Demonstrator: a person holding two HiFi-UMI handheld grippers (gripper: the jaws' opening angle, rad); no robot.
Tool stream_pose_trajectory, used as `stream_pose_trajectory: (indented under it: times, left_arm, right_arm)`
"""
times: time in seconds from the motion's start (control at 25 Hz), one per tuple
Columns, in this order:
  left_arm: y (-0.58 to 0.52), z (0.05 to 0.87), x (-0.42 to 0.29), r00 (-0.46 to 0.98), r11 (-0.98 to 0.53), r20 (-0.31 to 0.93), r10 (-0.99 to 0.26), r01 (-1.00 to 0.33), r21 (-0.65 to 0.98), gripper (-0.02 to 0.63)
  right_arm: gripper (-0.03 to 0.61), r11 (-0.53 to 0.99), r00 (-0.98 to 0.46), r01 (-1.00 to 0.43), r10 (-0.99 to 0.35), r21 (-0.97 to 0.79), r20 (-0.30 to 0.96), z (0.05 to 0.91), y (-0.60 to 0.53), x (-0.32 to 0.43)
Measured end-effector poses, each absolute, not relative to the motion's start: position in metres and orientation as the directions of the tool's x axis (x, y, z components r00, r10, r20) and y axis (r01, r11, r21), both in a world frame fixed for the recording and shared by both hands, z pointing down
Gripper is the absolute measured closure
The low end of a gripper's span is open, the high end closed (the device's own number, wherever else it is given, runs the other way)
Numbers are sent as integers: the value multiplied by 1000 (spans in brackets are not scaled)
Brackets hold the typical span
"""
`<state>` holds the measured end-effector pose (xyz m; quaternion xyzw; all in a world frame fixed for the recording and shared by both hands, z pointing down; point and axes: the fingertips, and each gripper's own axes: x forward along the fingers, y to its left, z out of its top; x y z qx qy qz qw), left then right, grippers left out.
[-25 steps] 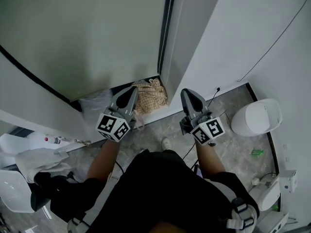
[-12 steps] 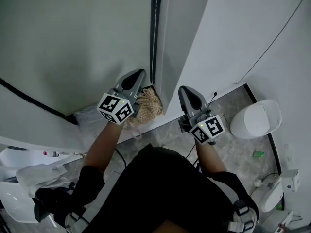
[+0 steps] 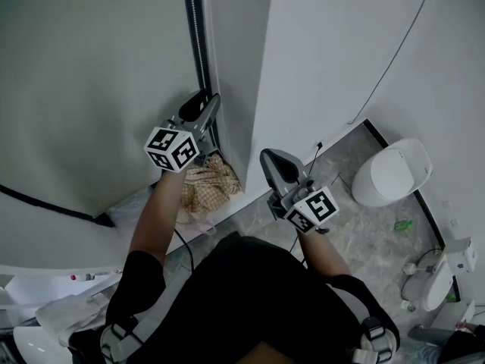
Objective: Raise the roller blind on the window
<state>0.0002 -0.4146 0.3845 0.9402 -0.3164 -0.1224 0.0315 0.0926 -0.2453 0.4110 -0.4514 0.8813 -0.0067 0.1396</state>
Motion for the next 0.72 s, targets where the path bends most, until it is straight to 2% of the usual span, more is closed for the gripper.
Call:
stream_pose_trajectory:
  times: [0.08, 0.32, 0.6, 0.64, 0.68, 0.72]
  left_arm:
    - [-426, 380, 11, 789, -813, -196, -582, -573, 106, 466]
    - [-446, 368, 14, 772, -818, -271, -575, -555, 153, 466]
    - [-441, 361, 27, 794, -863, -337, -506, -460, 210, 469]
    - [-440, 361, 26, 791, -860, -338, -510, -462, 216, 486]
    - [-439, 361, 24, 787, -857, -338, -516, -468, 217, 566]
    - [-438, 360, 22, 785, -854, -336, -520, -474, 213, 598]
  right_arm:
    - [574, 589, -553, -797, -800, -132, -234, 412, -246, 96]
    - [574, 561, -523, -816, -819, -136, -235, 416, -241, 108]
    - [574, 550, -511, -823, -826, -144, -237, 415, -240, 118]
    - [574, 550, -511, -822, -826, -144, -238, 415, -239, 119]
    - [574, 551, -511, -822, -825, -145, -239, 414, -240, 119]
    - [574, 553, -513, -820, -824, -146, -241, 414, -241, 119]
